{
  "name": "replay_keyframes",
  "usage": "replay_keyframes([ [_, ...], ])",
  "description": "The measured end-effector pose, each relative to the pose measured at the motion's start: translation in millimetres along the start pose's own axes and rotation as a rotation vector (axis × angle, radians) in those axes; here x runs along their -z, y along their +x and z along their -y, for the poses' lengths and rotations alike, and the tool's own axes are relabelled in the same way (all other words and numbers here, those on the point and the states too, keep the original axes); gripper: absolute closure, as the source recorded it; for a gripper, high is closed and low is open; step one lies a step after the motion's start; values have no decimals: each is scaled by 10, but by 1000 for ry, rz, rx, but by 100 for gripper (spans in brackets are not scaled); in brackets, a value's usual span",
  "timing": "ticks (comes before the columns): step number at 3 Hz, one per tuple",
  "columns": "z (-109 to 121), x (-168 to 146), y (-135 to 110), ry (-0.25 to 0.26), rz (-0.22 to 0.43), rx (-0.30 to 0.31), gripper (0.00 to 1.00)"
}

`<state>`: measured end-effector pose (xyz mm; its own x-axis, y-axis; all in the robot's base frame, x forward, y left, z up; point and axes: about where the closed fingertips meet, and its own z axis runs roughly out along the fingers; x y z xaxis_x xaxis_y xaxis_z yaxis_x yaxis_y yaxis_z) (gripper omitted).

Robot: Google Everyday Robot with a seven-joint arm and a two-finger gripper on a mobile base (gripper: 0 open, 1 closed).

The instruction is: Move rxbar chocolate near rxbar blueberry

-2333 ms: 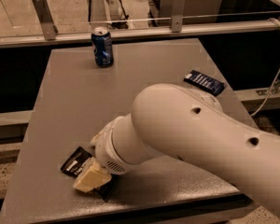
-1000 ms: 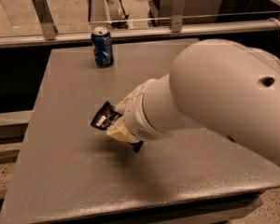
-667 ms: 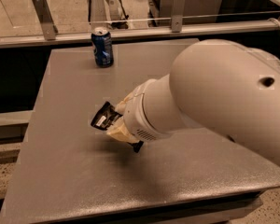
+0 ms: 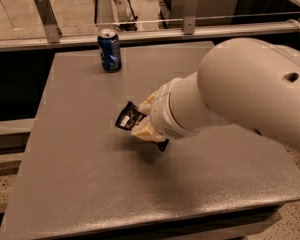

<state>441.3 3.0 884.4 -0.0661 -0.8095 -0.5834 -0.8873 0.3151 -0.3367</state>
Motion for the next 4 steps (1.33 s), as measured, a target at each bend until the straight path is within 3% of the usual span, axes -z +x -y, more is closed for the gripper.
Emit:
replay_keyframes([
  [3,1003,242,1072,94,-189,47,100],
  [4,1278,361,1387,113,-251,35,100],
])
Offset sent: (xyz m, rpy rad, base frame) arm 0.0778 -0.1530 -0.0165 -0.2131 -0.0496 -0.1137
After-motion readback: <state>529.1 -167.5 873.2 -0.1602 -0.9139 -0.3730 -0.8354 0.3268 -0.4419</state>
